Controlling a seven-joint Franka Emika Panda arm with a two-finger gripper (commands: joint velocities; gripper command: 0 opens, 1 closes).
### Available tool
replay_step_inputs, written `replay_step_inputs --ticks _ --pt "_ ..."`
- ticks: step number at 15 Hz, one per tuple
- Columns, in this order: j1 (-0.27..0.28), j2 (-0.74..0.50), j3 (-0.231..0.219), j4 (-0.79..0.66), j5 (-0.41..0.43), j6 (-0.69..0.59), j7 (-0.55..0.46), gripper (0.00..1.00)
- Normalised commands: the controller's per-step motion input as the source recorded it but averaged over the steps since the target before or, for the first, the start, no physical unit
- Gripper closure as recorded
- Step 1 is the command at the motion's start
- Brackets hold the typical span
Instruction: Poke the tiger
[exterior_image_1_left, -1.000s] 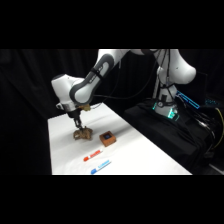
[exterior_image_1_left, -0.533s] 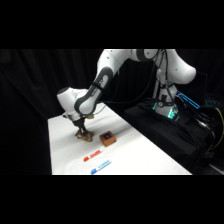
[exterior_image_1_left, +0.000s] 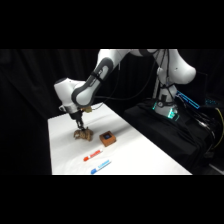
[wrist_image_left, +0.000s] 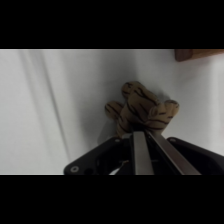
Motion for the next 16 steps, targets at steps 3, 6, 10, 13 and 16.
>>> replay_step_inputs --ticks 3,6,10,13,16 --pt "-0.033 -0.63 -0.003 -0.32 0.080 -0.32 -0.13 0.94" --pt "0.004 -0.51 -0.013 -0.19 0.080 -0.35 -0.12 0.60" --pt "0.031 -0.39 -0.032 -0.14 0.082 -0.24 -0.10 0.27" --pt "0.042 -0.32 -0.054 -0.14 0.082 -0.15 -0.09 0.04" --pt "0.051 -0.34 -0.054 -0.22 0.106 -0.06 -0.09 0.00"
